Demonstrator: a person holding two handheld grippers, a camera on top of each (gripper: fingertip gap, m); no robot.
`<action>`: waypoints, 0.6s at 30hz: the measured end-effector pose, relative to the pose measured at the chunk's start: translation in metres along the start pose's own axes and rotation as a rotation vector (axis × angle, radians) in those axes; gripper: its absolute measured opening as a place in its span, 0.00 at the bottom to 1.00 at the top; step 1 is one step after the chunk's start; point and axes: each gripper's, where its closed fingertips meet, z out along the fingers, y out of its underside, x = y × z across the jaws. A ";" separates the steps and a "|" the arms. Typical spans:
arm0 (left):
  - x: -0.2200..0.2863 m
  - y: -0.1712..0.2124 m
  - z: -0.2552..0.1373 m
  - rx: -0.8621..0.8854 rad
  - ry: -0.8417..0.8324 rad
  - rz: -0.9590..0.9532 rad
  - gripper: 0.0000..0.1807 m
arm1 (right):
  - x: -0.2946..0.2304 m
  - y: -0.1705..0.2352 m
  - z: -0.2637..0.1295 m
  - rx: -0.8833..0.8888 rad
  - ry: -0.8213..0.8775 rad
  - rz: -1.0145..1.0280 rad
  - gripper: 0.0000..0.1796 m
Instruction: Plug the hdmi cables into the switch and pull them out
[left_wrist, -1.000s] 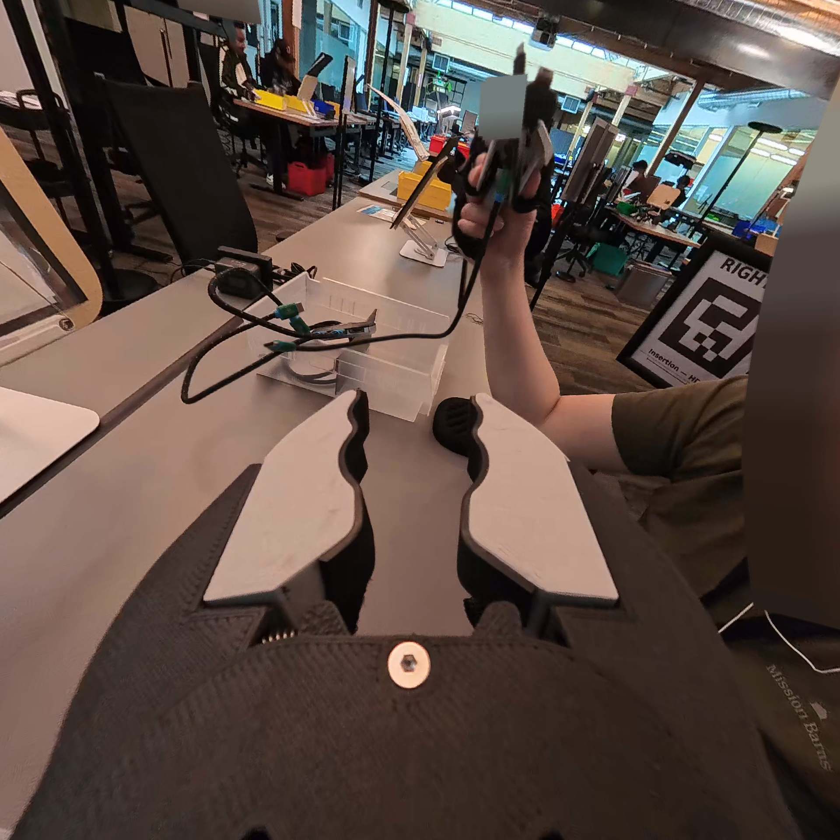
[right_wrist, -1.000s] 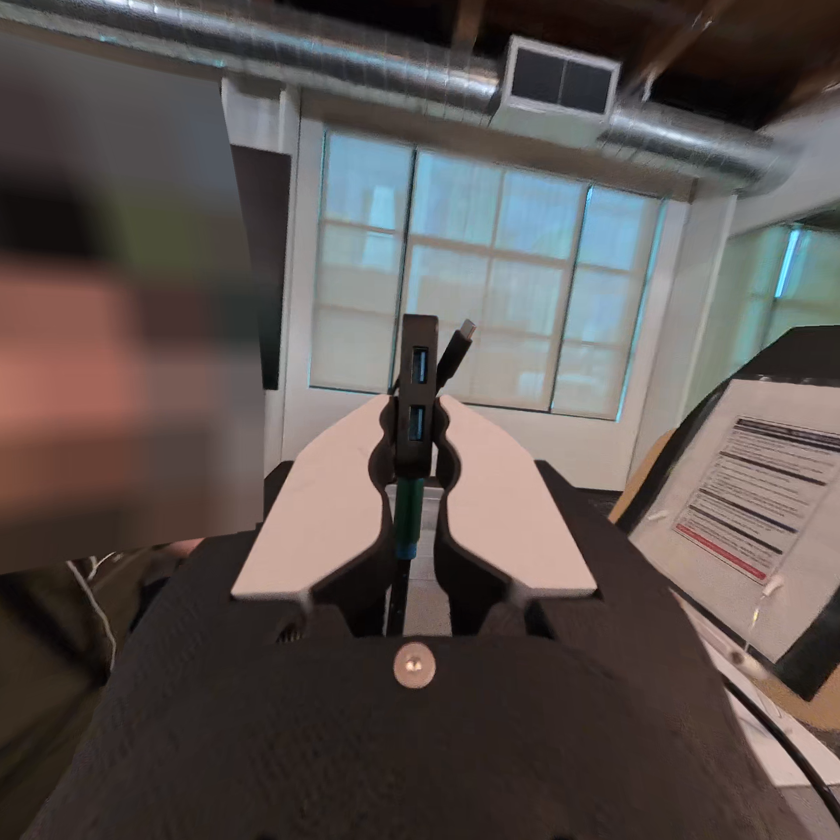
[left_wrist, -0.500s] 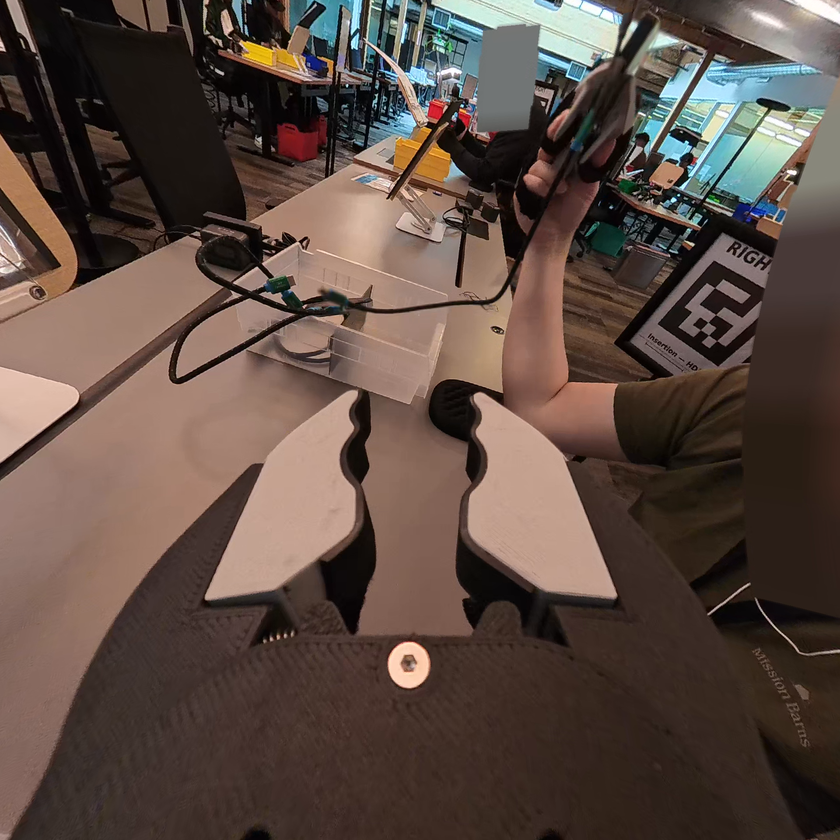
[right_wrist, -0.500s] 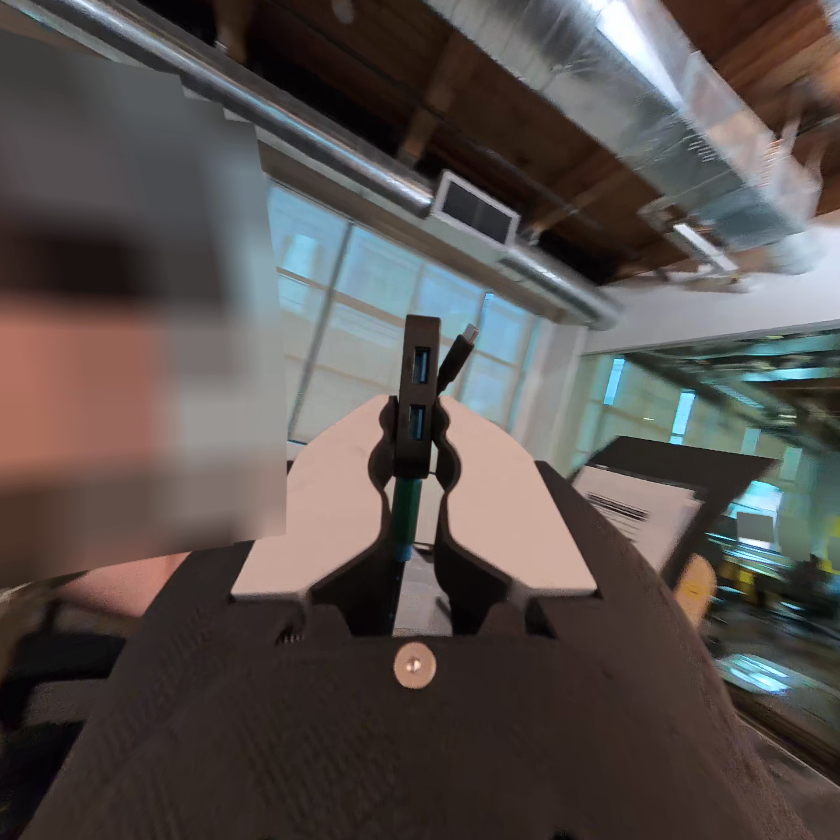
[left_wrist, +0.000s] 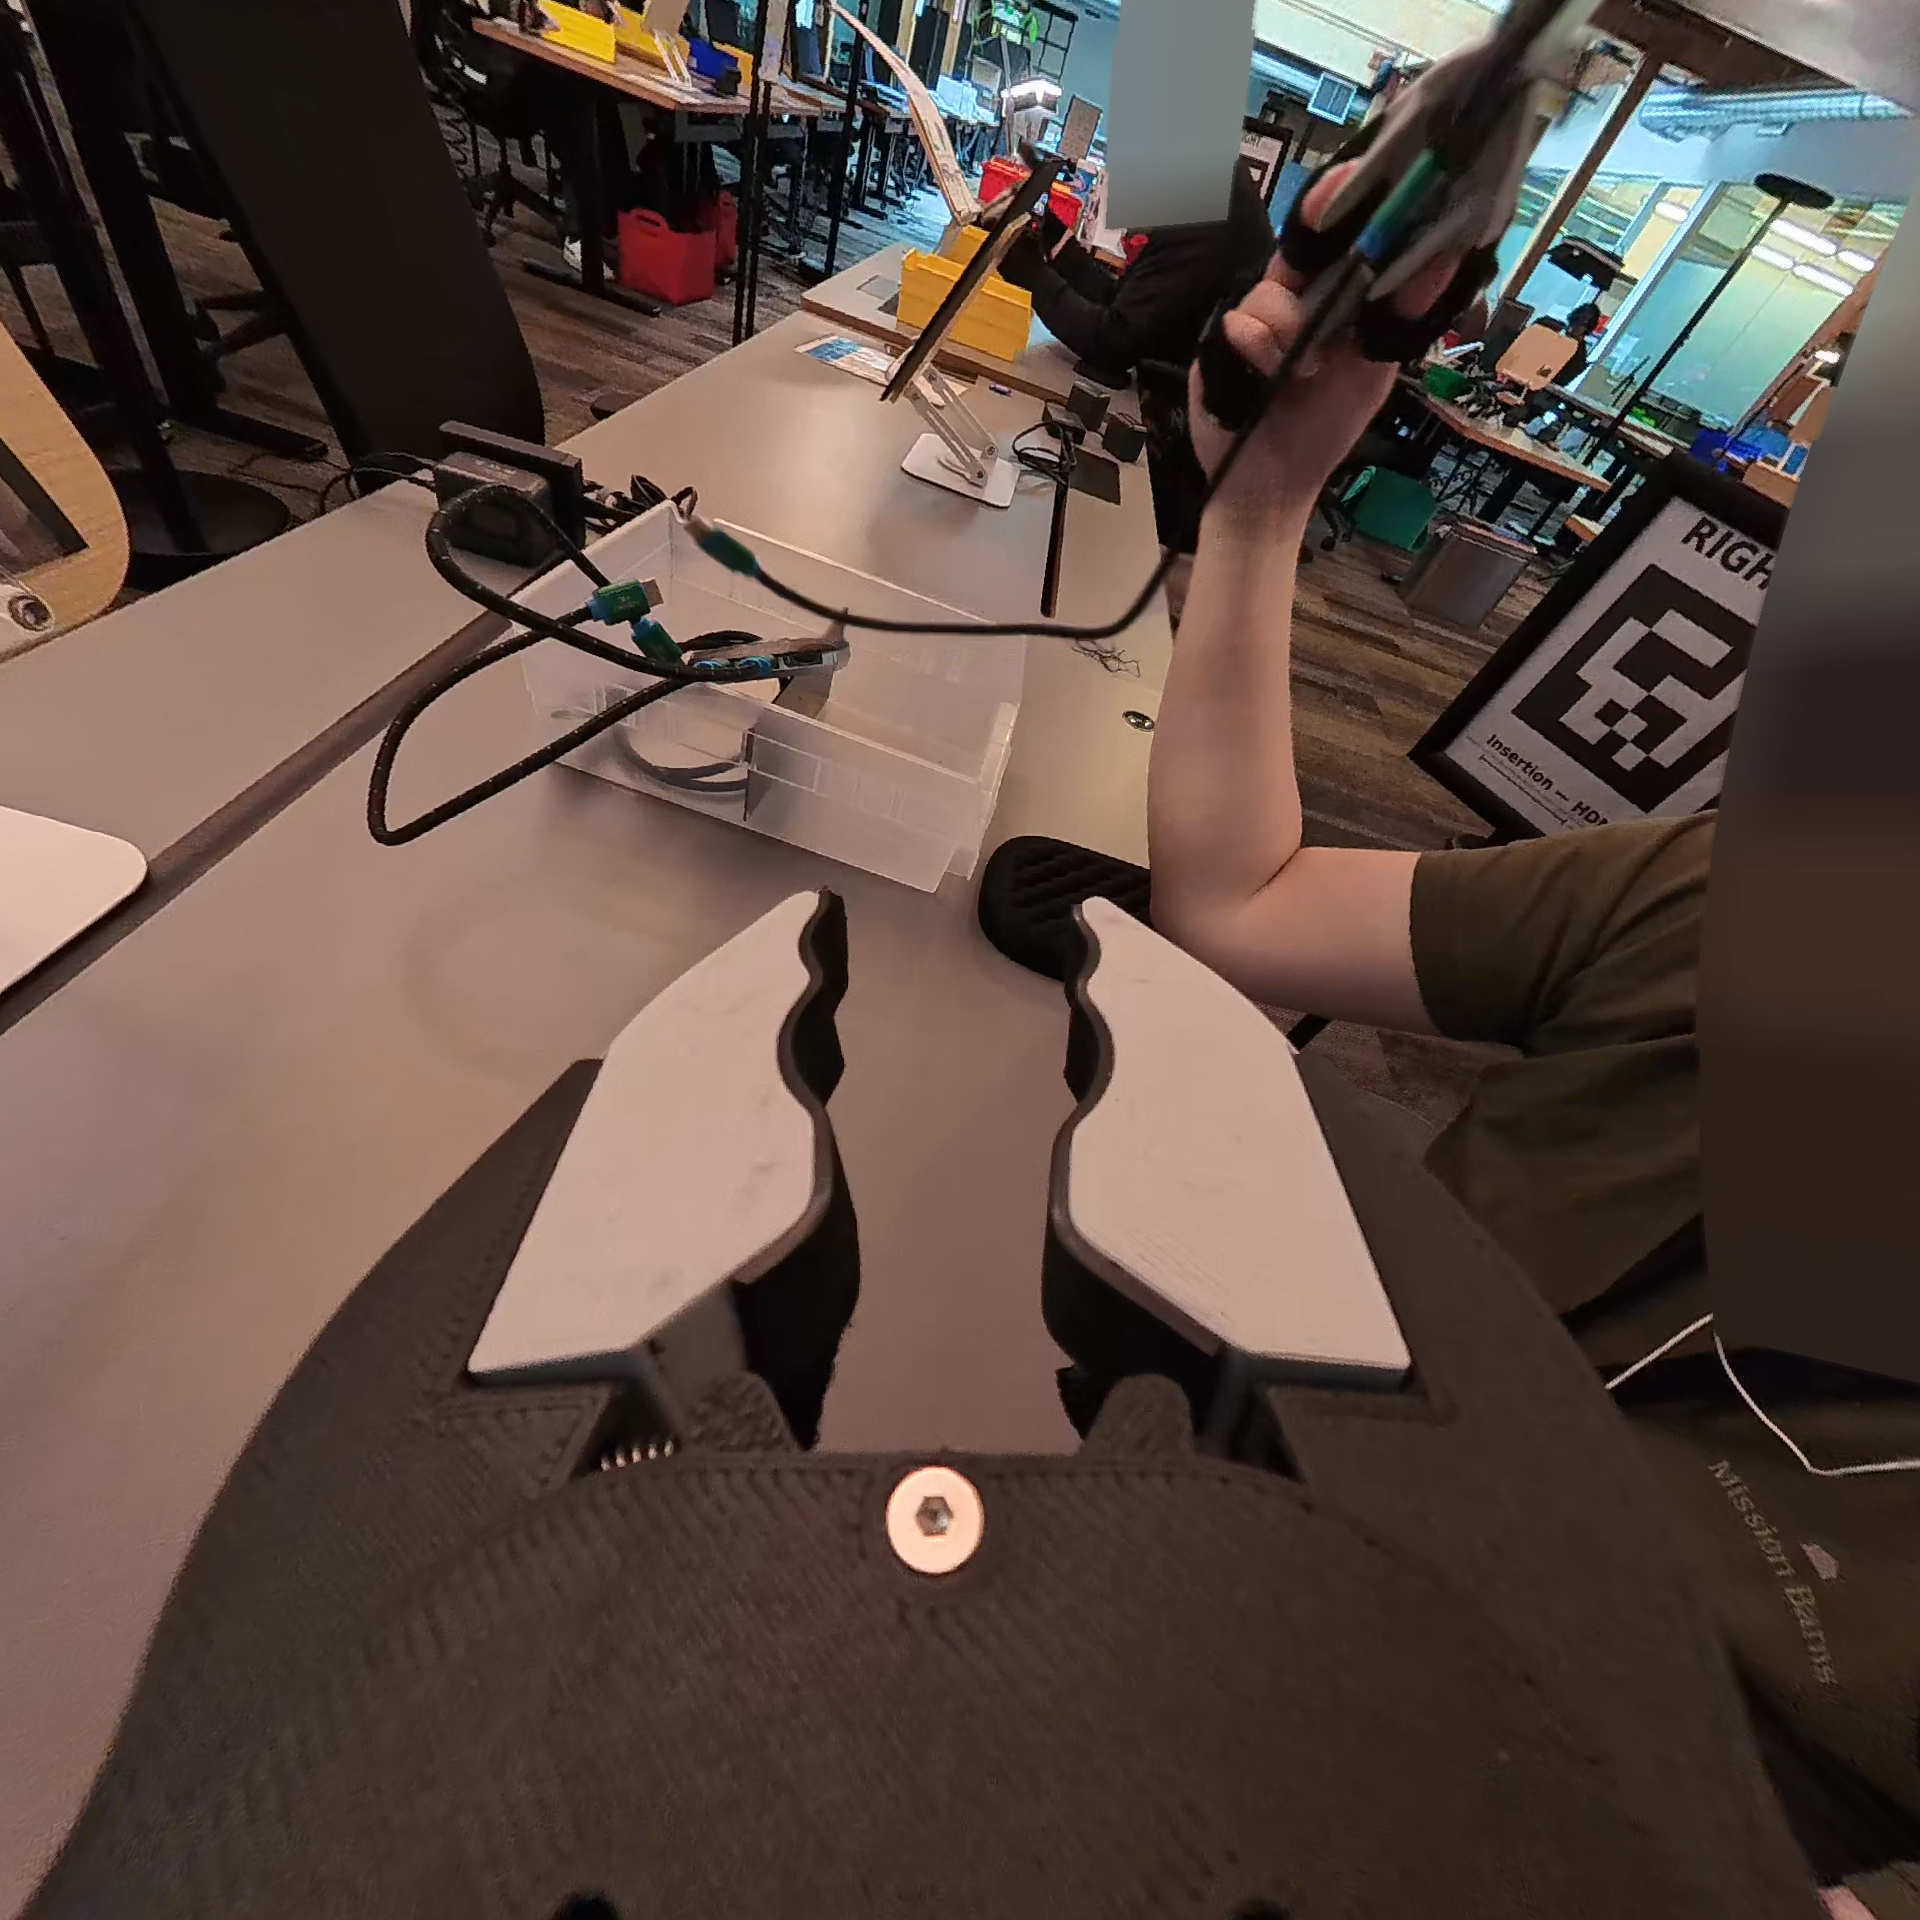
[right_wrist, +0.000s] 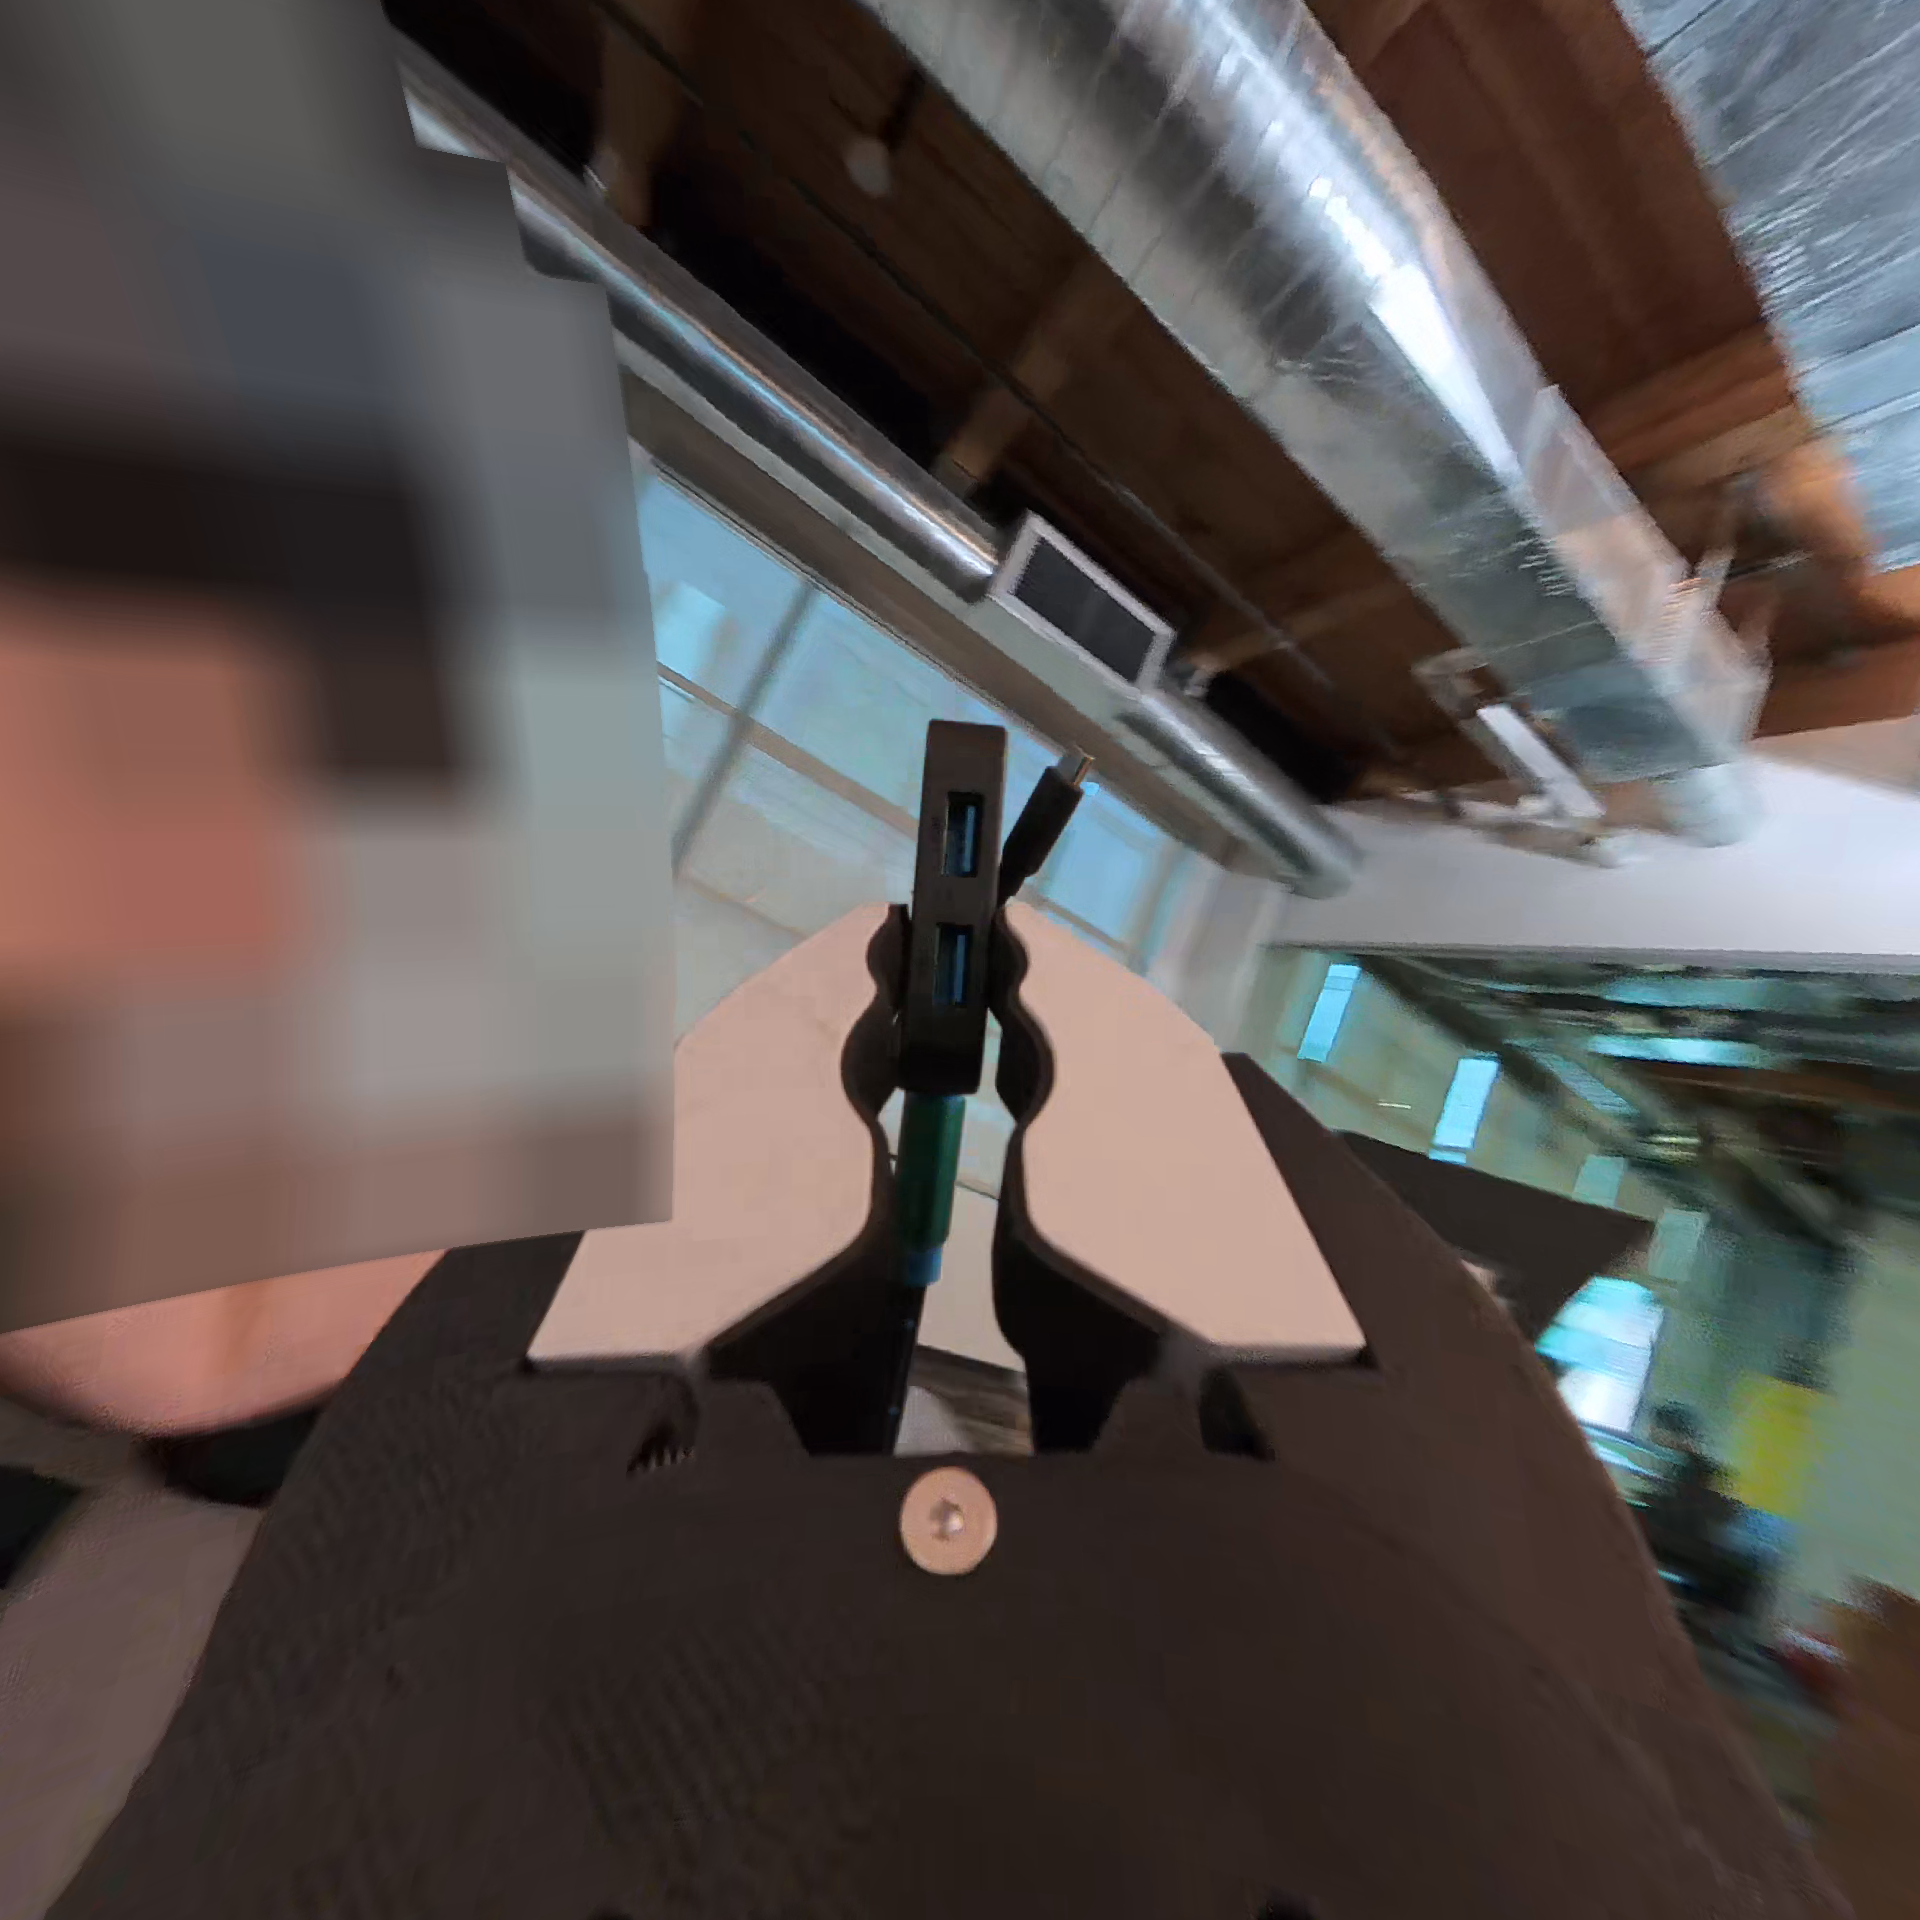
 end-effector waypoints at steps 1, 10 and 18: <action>0.000 0.000 0.000 -0.002 0.000 0.000 0.22 | 0.006 0.006 0.000 -0.021 0.050 -0.106 0.08; -0.002 0.004 0.005 -0.021 0.001 -0.006 0.22 | 0.079 0.114 -0.007 -0.258 0.231 -0.191 0.08; -0.003 0.007 0.007 -0.041 0.003 -0.003 0.22 | 0.088 0.224 0.006 -0.735 0.181 -0.499 0.08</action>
